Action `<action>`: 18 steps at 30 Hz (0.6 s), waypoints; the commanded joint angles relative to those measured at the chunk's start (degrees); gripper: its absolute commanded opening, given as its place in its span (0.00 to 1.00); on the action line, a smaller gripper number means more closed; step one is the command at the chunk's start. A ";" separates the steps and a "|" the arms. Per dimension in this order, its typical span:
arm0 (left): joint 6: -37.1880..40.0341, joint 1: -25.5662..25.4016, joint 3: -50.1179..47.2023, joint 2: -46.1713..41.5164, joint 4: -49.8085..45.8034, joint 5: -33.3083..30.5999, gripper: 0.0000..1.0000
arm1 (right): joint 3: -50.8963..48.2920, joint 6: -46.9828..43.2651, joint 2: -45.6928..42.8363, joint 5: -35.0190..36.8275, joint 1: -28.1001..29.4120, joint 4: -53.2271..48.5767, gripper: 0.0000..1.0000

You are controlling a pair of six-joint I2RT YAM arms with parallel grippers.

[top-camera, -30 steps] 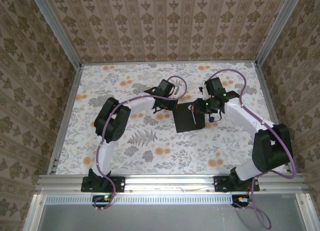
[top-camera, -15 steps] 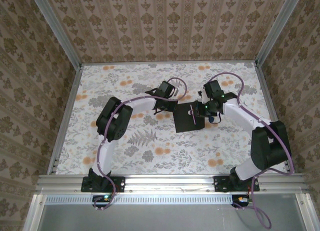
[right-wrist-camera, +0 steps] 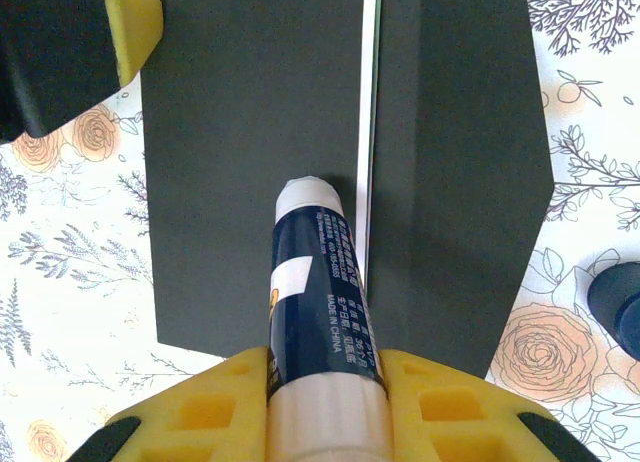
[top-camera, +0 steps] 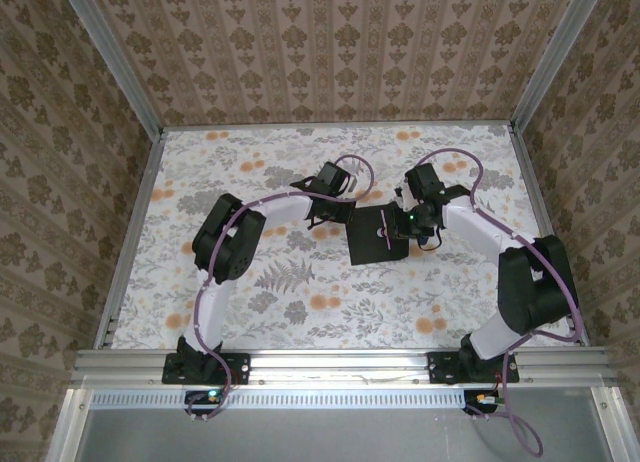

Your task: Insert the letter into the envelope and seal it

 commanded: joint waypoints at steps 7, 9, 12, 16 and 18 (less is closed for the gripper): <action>-0.61 -0.11 -0.44 0.47 0.00 0.21 0.00 | -0.41 -0.65 -1.64 -0.20 -0.19 -3.55 0.18; -0.59 0.00 -0.42 0.38 -0.04 0.30 0.00 | -0.77 -0.55 -2.24 -0.28 -0.22 -3.72 0.18; -0.55 -0.03 -0.39 0.21 -0.09 0.38 0.00 | -1.09 -0.31 -2.57 -0.54 -0.19 -4.01 0.18; -0.58 -0.03 -0.39 0.03 -0.08 0.35 0.00 | -2.06 -0.08 -2.27 -0.54 -0.13 -3.64 0.18; -0.53 -0.05 -0.64 -0.06 0.00 0.41 0.00 | -2.19 -0.05 -1.72 -0.54 -0.15 -3.57 0.18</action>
